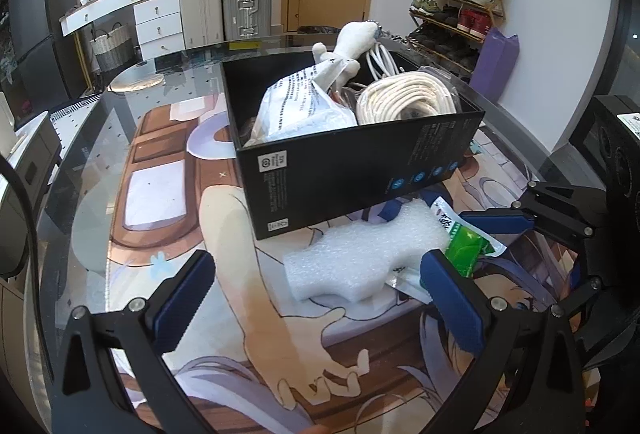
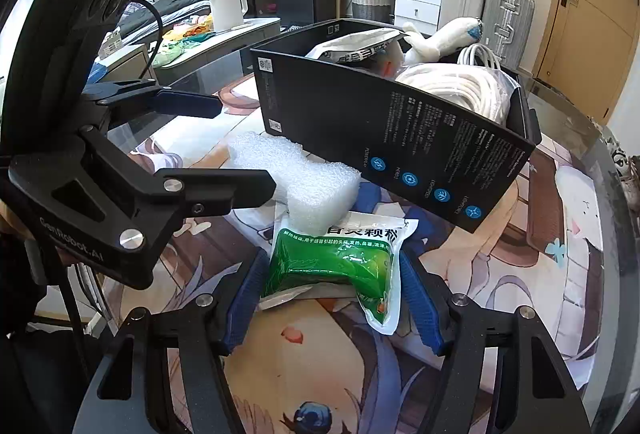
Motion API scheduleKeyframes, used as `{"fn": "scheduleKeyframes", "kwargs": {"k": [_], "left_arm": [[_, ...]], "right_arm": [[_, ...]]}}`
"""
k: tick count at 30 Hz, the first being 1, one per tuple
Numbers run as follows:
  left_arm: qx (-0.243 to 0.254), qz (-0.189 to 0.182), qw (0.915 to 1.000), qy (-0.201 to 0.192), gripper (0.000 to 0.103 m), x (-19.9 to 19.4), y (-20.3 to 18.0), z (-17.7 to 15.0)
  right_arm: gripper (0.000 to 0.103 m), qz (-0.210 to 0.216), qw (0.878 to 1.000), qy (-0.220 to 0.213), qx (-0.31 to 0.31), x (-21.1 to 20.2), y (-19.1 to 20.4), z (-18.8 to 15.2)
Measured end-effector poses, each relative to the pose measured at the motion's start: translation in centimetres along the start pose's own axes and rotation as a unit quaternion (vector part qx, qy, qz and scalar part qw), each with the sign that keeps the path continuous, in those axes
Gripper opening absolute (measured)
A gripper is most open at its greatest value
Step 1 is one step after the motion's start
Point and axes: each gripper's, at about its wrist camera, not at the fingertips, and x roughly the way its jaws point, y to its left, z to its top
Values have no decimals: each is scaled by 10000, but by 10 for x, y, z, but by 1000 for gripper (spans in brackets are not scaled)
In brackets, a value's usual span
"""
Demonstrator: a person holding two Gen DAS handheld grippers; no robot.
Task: Organize soft objects
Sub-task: 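Grasp the green sachet with right tool while left tool grasps the white foam block, then lift the foam block with left tool while right tool lifts the green sachet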
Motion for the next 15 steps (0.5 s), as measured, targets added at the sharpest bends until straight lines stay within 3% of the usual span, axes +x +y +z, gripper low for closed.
{"fn": "scheduleKeyframes", "kwargs": {"k": [3, 8, 13, 15], "left_arm": [[-1, -75, 10000, 36, 101, 1, 0, 0], [24, -255, 9995, 182, 82, 5, -2, -2], [211, -389, 9988, 221, 55, 4, -7, -5], [255, -405, 9987, 175, 54, 3, -9, -5]], "right_arm": [[68, 15, 10000, -9, -54, 0, 2, -3], [68, 33, 10000, -6, -72, 0, 2, -4], [68, 32, 10000, -7, -79, -1, 0, -3], [68, 35, 10000, -9, -77, -1, 0, -3]]}}
